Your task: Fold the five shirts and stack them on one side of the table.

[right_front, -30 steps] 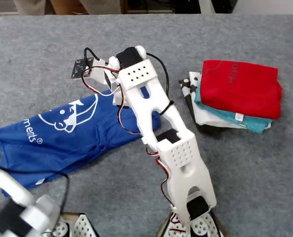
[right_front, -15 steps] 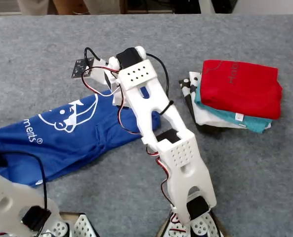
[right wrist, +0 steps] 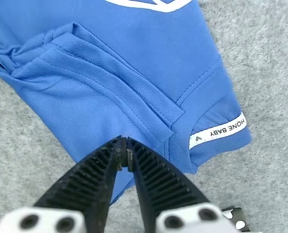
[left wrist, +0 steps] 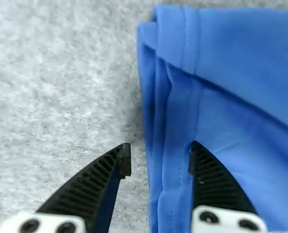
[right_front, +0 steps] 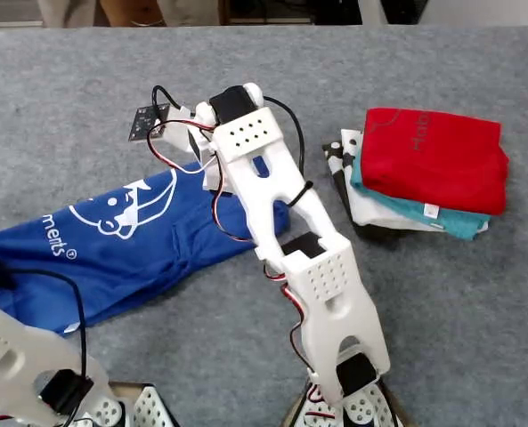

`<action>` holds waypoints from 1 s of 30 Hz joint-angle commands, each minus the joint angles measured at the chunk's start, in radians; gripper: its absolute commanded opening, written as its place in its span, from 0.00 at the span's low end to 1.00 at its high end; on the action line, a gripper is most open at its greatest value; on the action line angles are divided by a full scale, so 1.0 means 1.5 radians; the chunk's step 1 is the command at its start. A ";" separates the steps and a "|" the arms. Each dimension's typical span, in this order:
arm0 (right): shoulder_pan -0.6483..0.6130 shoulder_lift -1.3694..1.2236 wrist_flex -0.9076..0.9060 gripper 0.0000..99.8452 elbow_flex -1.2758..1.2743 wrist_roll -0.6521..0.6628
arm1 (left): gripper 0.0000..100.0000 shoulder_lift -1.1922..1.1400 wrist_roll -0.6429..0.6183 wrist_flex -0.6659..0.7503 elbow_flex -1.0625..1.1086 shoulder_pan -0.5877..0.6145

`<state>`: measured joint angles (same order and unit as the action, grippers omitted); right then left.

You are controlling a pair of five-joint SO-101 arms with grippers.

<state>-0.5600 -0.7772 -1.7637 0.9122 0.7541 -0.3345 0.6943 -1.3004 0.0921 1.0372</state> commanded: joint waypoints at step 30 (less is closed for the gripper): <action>0.010 0.158 -0.015 0.00 0.004 -0.011 | 0.02 0.003 -0.006 0.065 0.083 -0.024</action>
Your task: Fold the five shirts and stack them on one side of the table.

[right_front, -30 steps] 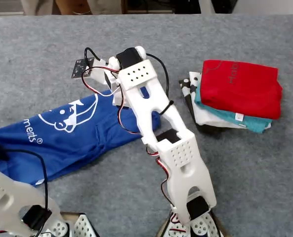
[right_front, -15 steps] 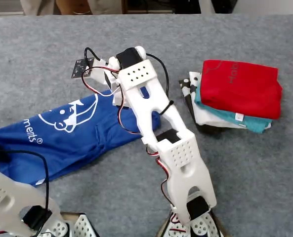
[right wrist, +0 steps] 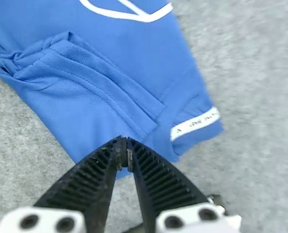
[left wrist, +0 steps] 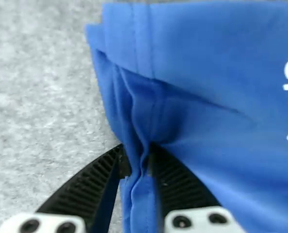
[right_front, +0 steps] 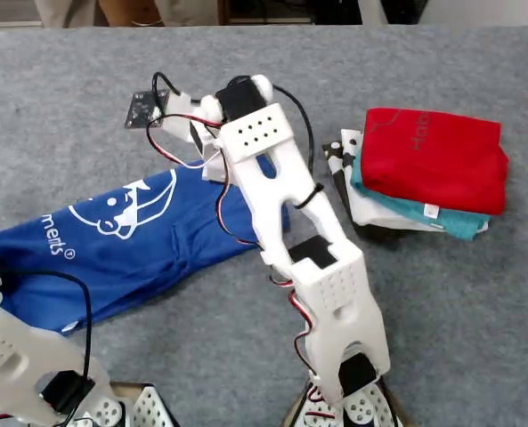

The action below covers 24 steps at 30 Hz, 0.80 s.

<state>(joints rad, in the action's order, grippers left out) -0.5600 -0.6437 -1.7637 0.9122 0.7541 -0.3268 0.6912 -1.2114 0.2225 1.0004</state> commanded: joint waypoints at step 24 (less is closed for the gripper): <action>0.012 0.220 0.040 0.00 -0.065 -0.097 | 0.02 0.003 0.018 -0.347 -0.399 0.033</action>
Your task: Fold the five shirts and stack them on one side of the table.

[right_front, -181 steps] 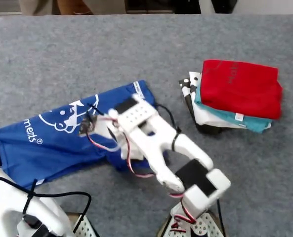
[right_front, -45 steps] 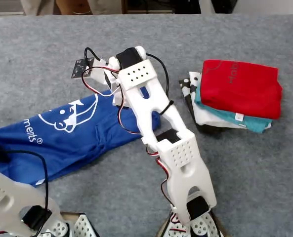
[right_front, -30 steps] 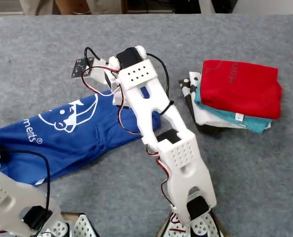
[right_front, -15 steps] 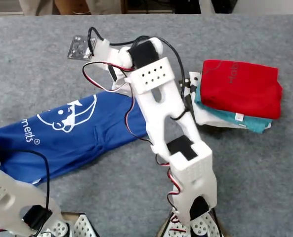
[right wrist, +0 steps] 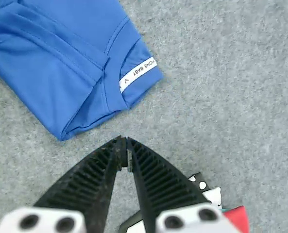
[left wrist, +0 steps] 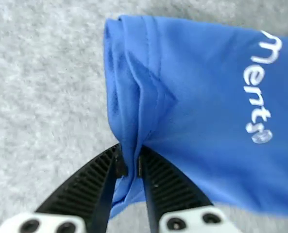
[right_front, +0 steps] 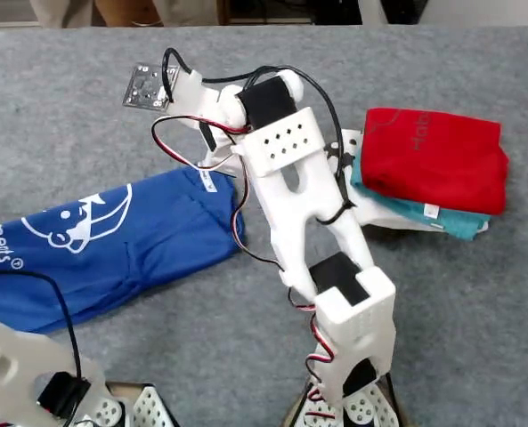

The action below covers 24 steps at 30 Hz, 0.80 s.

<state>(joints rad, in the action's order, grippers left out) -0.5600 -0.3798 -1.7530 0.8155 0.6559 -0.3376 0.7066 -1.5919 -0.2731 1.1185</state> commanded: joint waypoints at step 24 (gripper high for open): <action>0.306 0.191 0.174 0.00 -0.007 -0.146 | 0.02 0.231 -0.301 -0.072 0.065 -0.874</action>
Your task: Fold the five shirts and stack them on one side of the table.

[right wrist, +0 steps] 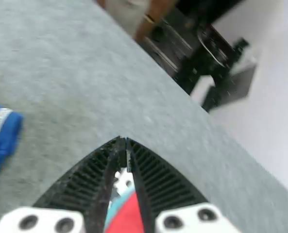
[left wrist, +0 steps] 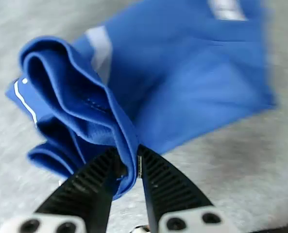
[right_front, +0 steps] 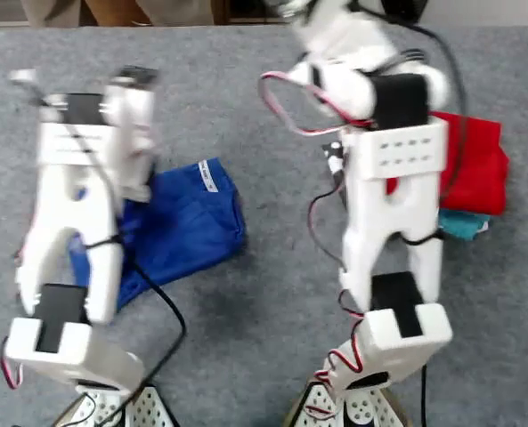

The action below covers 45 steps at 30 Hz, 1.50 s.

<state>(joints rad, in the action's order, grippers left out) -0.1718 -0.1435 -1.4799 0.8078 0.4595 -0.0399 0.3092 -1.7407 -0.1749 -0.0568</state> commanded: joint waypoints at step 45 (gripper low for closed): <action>-0.274 -0.253 0.044 0.00 -0.048 -0.016 | 0.02 -0.120 -0.196 -0.013 -0.299 0.353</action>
<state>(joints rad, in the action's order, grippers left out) -0.4772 -0.4503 -1.4446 0.6928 0.4457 -0.3069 -0.0422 -1.7484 -0.6659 0.3253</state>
